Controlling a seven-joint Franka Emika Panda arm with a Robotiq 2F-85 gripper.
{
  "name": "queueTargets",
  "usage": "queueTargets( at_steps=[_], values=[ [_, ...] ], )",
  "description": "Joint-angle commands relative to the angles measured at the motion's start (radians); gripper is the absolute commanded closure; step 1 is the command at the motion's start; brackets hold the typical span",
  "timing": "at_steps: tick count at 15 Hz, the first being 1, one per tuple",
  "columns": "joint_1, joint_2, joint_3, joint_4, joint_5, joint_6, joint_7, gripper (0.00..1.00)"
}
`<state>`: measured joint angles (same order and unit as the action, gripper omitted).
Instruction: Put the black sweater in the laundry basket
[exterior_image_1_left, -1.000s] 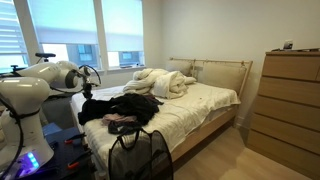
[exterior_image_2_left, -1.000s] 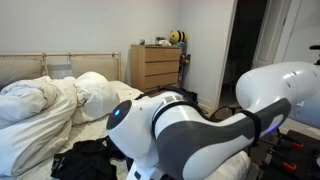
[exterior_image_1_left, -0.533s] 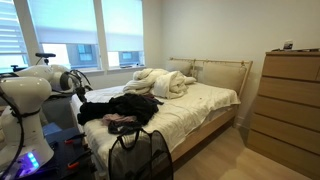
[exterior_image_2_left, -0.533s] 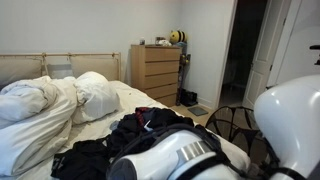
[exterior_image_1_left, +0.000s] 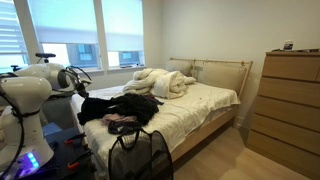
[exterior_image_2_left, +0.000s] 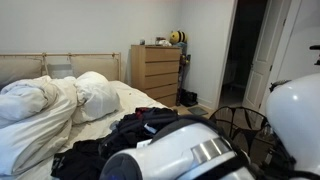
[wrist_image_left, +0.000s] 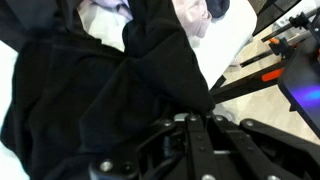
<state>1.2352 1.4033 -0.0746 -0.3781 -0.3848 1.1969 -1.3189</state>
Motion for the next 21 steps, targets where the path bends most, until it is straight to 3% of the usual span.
queueTargets(
  at_steps=[1, 2, 13, 21],
  values=[
    [-0.047, -0.049, -0.032, 0.057, 0.008, -0.039, 0.104, 0.98],
    [-0.062, -0.107, -0.039, -0.004, 0.008, -0.015, 0.139, 0.98],
    [-0.234, -0.358, -0.104, 0.022, -0.025, -0.002, 0.404, 0.98],
    [-0.258, -0.389, -0.093, -0.002, -0.039, 0.055, 0.575, 0.98]
  ],
)
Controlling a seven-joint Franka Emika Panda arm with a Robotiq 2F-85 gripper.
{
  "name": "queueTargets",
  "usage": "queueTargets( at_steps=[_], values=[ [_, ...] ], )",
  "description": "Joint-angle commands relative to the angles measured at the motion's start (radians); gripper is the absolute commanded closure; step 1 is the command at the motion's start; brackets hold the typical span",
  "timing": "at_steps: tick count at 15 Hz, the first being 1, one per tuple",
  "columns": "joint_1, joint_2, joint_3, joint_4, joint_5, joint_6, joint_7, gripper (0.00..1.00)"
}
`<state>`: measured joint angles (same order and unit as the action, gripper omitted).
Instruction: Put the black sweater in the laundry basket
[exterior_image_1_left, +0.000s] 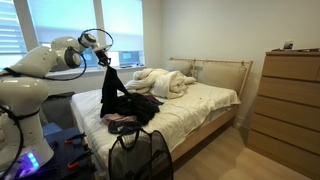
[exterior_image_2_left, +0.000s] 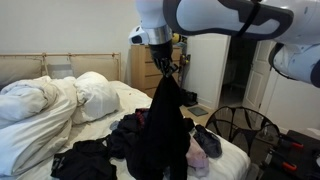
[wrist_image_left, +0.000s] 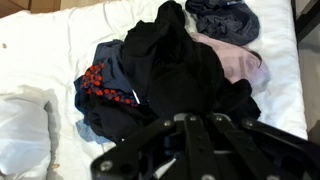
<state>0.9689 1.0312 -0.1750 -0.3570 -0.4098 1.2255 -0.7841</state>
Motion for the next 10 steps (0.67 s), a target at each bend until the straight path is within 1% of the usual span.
queueTargets(
  at_steps=[1, 6, 8, 10],
  values=[
    [0.012, -0.017, 0.012, -0.028, -0.014, 0.034, 0.044, 0.98],
    [0.034, -0.009, 0.027, -0.040, -0.007, 0.060, 0.031, 0.98],
    [0.037, -0.003, 0.059, -0.028, 0.015, 0.083, -0.015, 0.98],
    [0.061, 0.008, 0.098, -0.019, 0.029, 0.116, -0.080, 0.98]
  ],
)
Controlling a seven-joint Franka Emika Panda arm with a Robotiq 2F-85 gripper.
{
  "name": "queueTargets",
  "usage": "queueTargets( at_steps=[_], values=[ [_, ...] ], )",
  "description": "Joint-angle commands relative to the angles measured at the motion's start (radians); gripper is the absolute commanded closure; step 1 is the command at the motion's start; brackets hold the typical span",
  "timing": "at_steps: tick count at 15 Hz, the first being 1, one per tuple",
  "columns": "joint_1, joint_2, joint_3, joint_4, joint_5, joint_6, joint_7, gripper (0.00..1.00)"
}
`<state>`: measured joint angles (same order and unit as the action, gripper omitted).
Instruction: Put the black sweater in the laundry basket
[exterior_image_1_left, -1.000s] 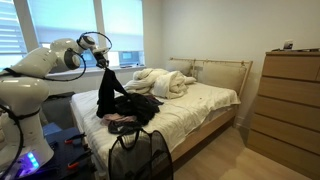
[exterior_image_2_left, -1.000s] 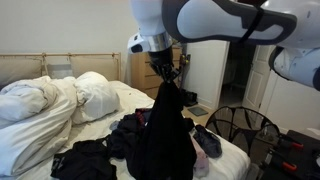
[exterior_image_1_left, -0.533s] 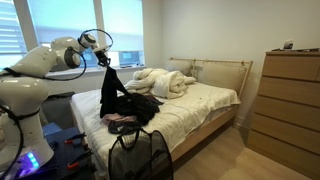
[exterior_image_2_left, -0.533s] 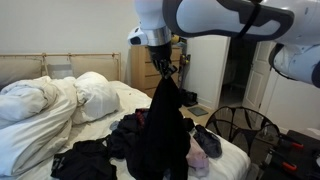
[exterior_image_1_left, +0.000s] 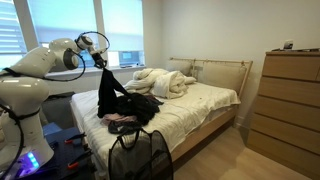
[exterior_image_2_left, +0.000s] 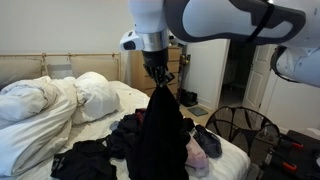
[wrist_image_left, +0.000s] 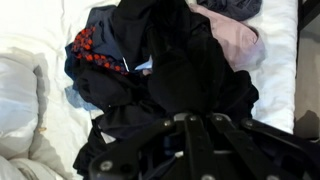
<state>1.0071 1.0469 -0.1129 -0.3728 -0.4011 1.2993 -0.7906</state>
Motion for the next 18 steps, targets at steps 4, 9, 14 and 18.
queueTargets(
  at_steps=[4, 9, 14, 18],
  values=[
    [0.102, 0.001, 0.065, -0.003, 0.022, 0.057, -0.144, 0.98],
    [0.232, -0.006, 0.048, 0.011, 0.010, 0.052, -0.060, 0.98],
    [0.212, -0.069, 0.024, -0.017, 0.033, 0.015, 0.158, 0.98],
    [0.114, -0.111, 0.024, -0.018, 0.052, -0.036, 0.260, 0.98]
  ],
)
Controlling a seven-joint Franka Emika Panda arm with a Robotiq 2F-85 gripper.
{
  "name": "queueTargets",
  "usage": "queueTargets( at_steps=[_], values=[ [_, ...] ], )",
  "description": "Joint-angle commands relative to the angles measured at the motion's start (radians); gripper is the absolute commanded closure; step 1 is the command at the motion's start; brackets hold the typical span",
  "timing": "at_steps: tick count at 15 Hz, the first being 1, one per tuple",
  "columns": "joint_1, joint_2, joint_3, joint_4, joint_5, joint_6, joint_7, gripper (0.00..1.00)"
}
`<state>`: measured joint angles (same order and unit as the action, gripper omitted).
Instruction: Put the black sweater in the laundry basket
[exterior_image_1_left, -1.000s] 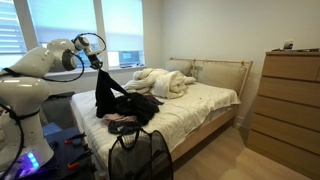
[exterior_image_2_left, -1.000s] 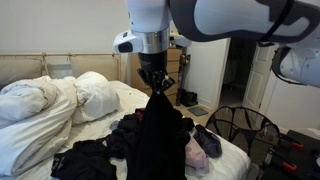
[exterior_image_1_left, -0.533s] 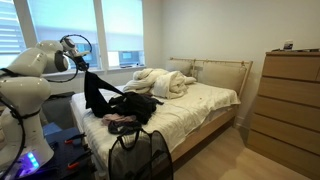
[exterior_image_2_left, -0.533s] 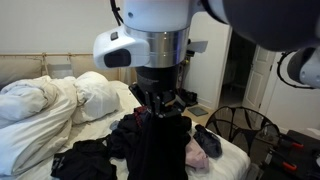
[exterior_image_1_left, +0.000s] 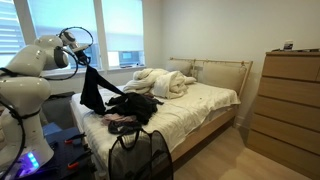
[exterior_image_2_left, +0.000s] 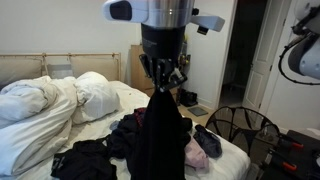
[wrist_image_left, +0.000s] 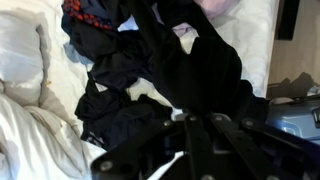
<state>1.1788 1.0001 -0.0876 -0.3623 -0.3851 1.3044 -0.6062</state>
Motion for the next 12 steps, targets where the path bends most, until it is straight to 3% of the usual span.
queueTargets(
  at_steps=[1, 5, 11, 12],
  values=[
    [-0.077, -0.075, 0.002, -0.027, 0.042, -0.052, 0.111, 0.98],
    [-0.088, -0.108, 0.003, -0.021, 0.048, -0.078, 0.249, 0.98],
    [-0.052, -0.125, 0.010, -0.023, 0.052, -0.088, 0.356, 0.98],
    [-0.057, -0.105, 0.003, -0.029, 0.038, -0.057, 0.322, 0.98]
  ],
)
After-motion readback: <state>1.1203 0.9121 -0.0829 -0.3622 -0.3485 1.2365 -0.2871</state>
